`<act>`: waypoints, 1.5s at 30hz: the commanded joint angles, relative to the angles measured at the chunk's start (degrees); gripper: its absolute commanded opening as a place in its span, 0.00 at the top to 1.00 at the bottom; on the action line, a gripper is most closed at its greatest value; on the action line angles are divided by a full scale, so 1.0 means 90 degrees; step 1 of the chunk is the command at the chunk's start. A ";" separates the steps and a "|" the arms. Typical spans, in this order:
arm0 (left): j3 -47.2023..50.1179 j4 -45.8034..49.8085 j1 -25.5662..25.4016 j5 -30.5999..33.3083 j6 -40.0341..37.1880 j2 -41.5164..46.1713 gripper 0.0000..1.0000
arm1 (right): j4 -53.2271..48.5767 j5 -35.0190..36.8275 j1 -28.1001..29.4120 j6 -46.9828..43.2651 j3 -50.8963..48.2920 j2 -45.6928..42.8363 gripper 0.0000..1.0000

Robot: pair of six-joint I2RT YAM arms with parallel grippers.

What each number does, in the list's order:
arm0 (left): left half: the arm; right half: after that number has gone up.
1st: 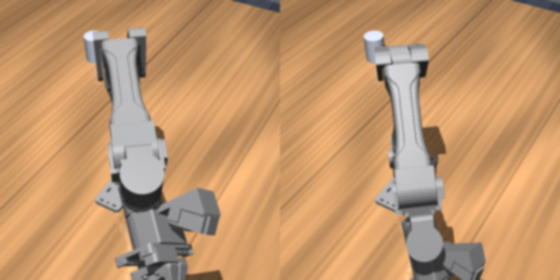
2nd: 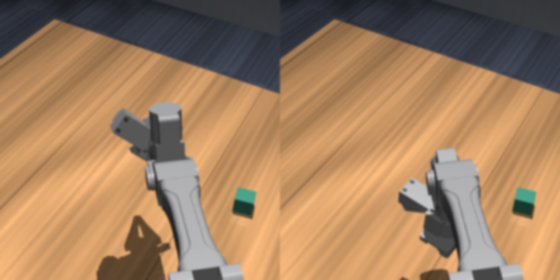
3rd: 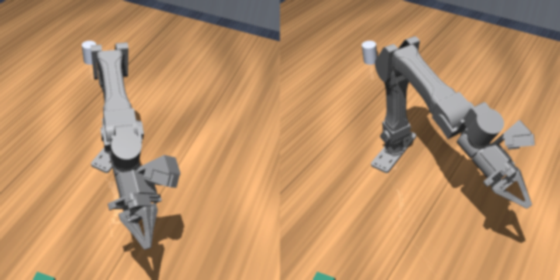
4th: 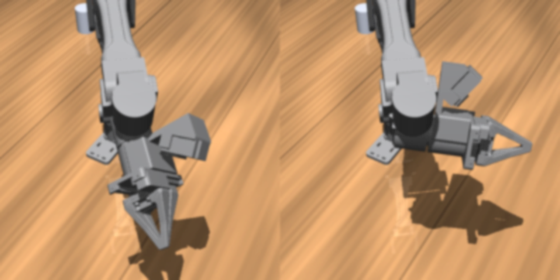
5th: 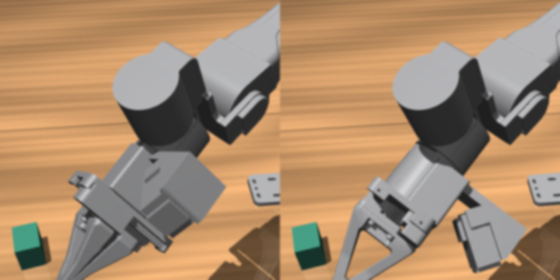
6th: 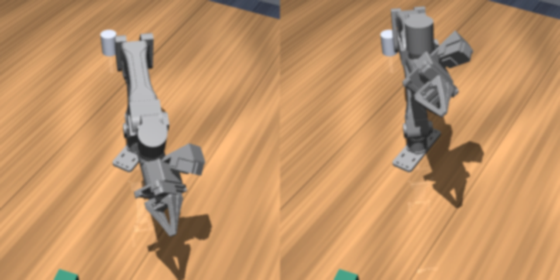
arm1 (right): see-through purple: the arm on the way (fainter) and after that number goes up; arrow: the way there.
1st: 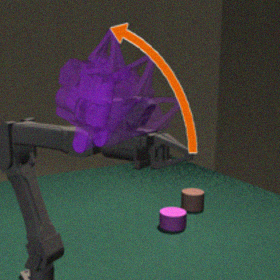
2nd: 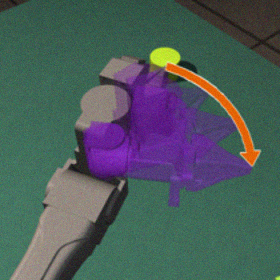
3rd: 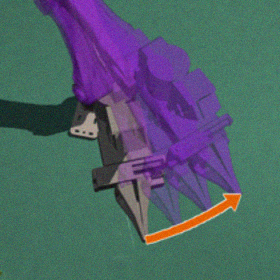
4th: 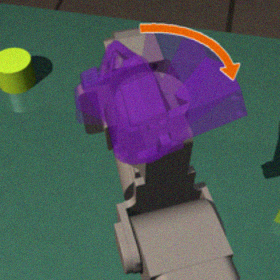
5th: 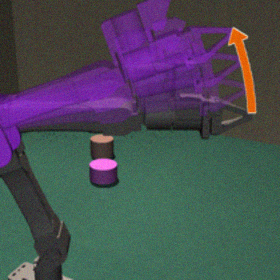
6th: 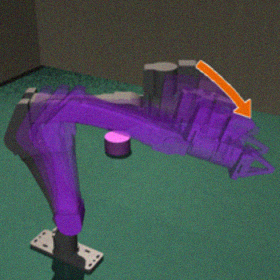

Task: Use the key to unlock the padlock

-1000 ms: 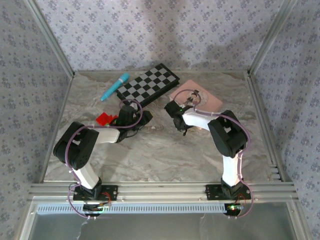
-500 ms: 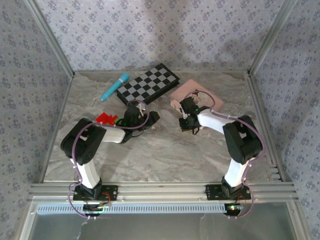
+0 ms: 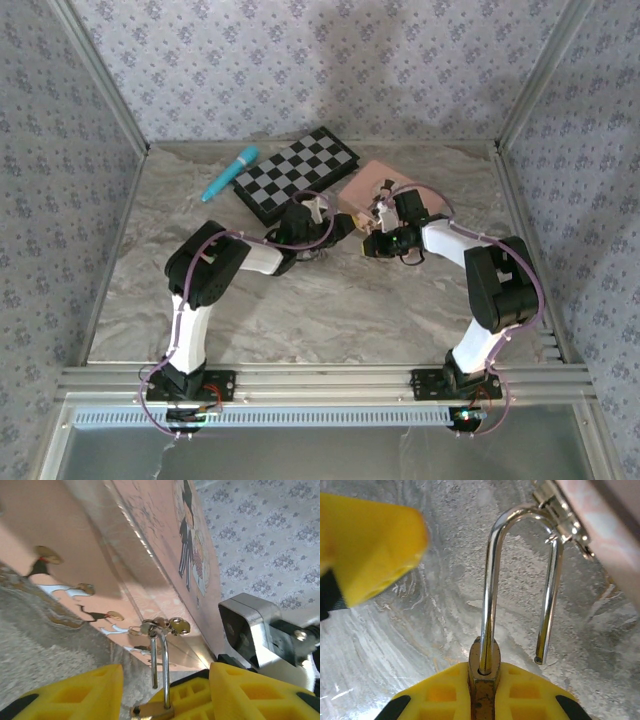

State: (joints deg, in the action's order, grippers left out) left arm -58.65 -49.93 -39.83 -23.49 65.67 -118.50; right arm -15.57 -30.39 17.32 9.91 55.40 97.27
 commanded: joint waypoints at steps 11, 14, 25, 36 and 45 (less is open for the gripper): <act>-0.1059 0.0951 -0.0261 -0.0130 -0.0225 -0.0719 0.64 | 0.0094 -0.0505 -0.0013 -0.0224 -0.0175 -0.0051 1.00; -0.1081 0.1007 -0.0251 -0.0064 -0.0228 -0.0768 0.82 | 0.0158 -0.0510 -0.0016 -0.0193 -0.0228 -0.0081 1.00; -0.1133 0.1017 -0.0246 0.0050 -0.0177 -0.0762 1.00 | -0.0050 0.0255 -0.0029 0.0899 -0.0653 -0.1493 0.54; -0.0698 0.0783 -0.0278 0.0682 -0.0019 -0.0469 1.00 | -0.0069 0.2658 -0.0938 0.3256 -0.1735 -0.3486 0.17; -0.0544 0.0456 -0.0400 0.1143 0.0259 -0.0479 1.00 | 0.1699 0.2176 -0.1255 0.3584 -0.1829 -0.2496 0.17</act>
State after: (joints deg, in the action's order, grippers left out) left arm -64.25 -45.93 -43.11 -16.43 66.98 -123.66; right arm -6.17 -10.04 6.13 39.72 37.63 71.92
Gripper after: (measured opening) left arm 0.051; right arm 0.832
